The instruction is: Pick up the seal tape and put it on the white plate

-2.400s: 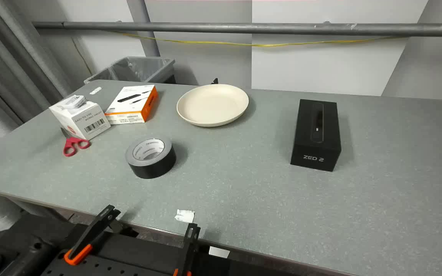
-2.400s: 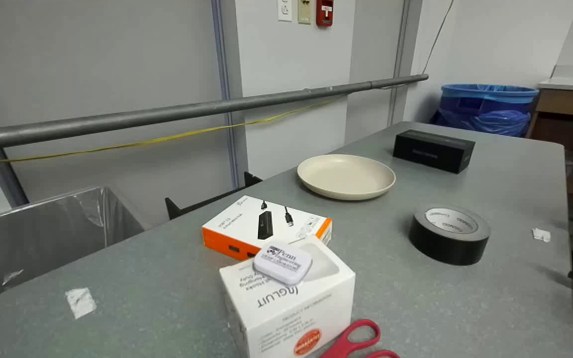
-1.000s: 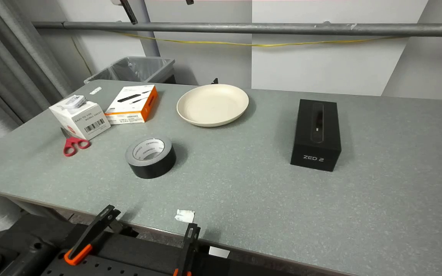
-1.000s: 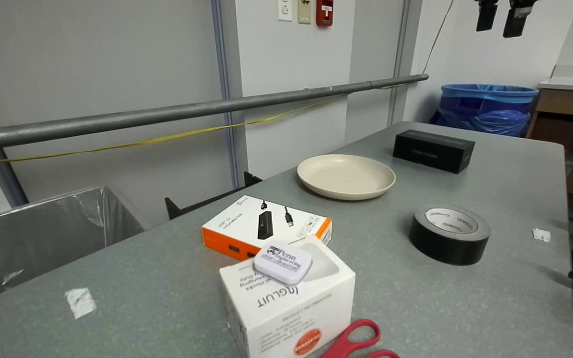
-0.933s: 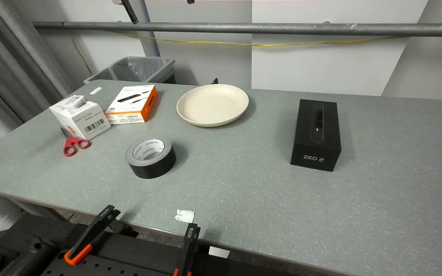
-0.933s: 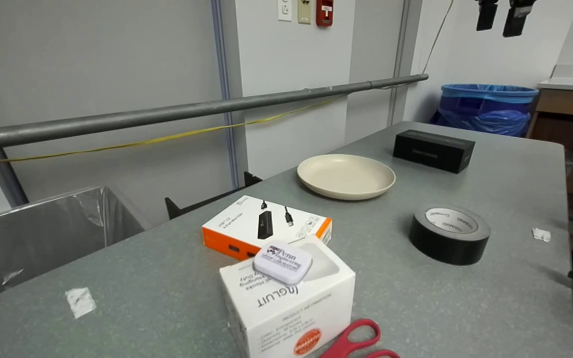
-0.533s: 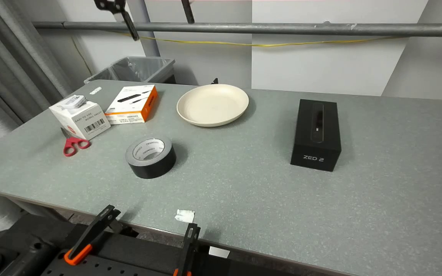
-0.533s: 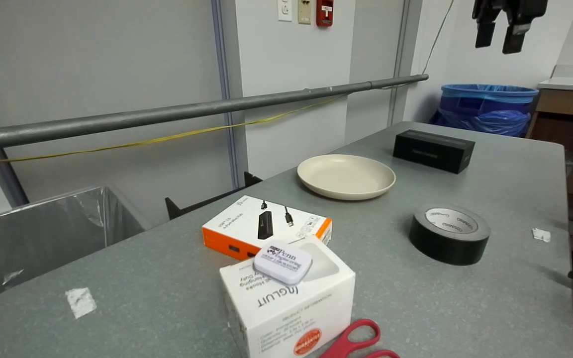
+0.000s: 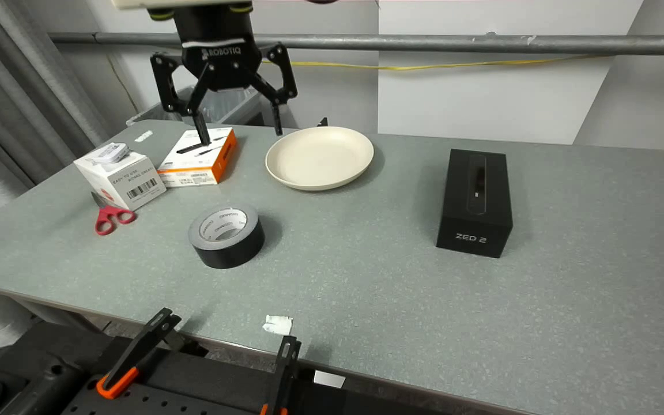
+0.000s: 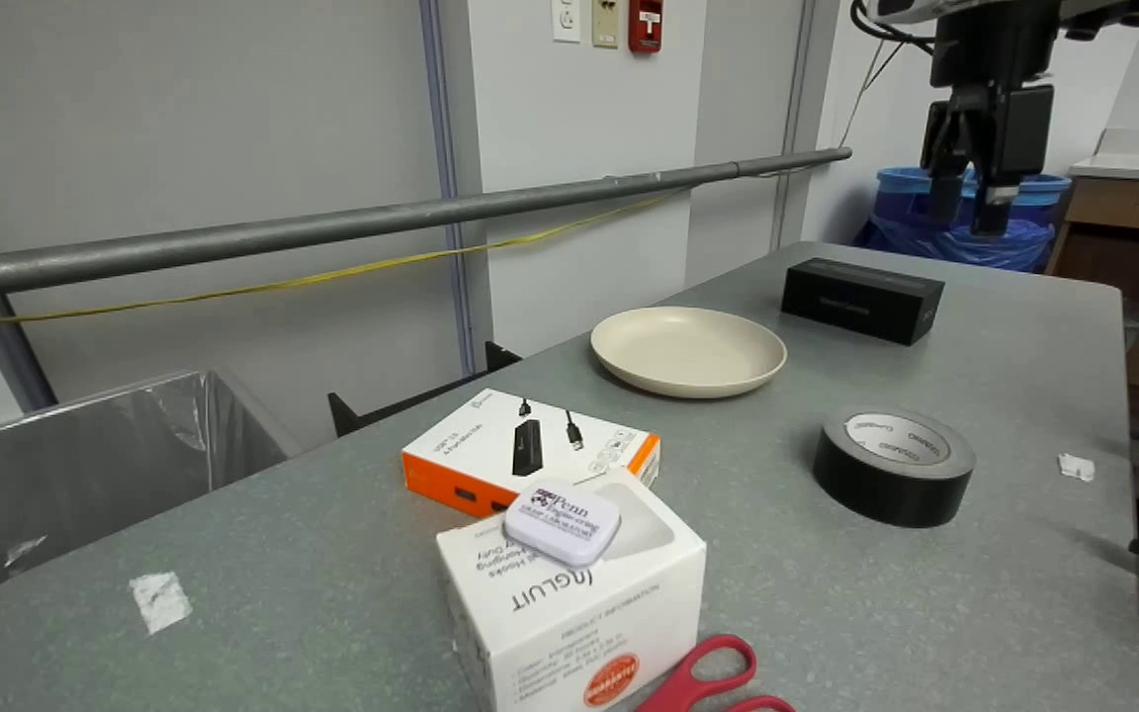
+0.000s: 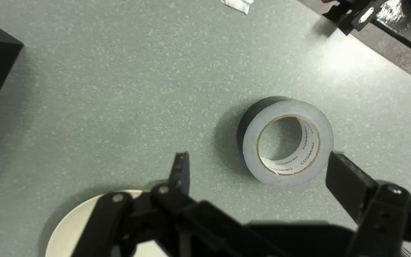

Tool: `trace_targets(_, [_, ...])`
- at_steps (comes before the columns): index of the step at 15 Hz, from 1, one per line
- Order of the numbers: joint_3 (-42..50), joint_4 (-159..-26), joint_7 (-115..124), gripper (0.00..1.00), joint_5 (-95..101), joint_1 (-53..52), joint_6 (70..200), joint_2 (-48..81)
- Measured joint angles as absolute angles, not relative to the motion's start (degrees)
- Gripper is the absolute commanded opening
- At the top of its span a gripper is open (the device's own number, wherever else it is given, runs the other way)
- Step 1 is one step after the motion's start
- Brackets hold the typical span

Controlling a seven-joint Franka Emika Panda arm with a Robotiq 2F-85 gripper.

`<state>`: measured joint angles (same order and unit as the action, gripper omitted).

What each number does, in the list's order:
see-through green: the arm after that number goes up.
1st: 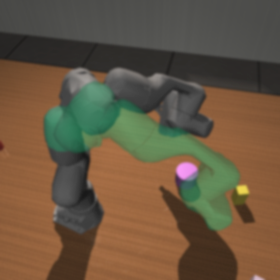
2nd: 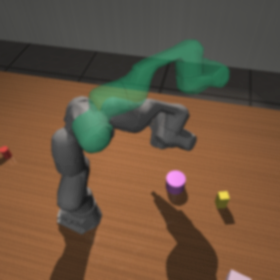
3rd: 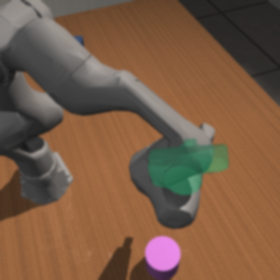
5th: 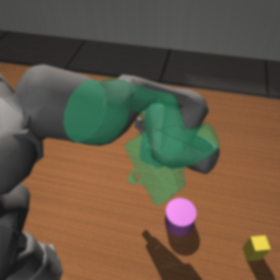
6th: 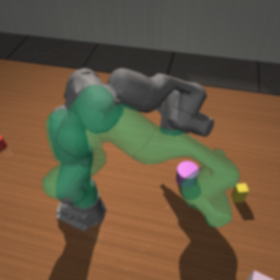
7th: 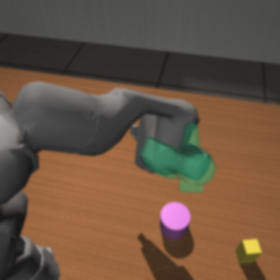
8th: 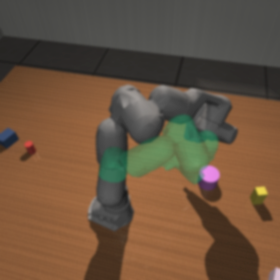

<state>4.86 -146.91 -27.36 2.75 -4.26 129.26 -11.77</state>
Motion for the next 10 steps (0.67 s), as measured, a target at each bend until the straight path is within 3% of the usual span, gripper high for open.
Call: trace_targets(10, [-0.2, -146.3, -23.6, 1.00, 1.8, -4.3, 144.0, 4.0])
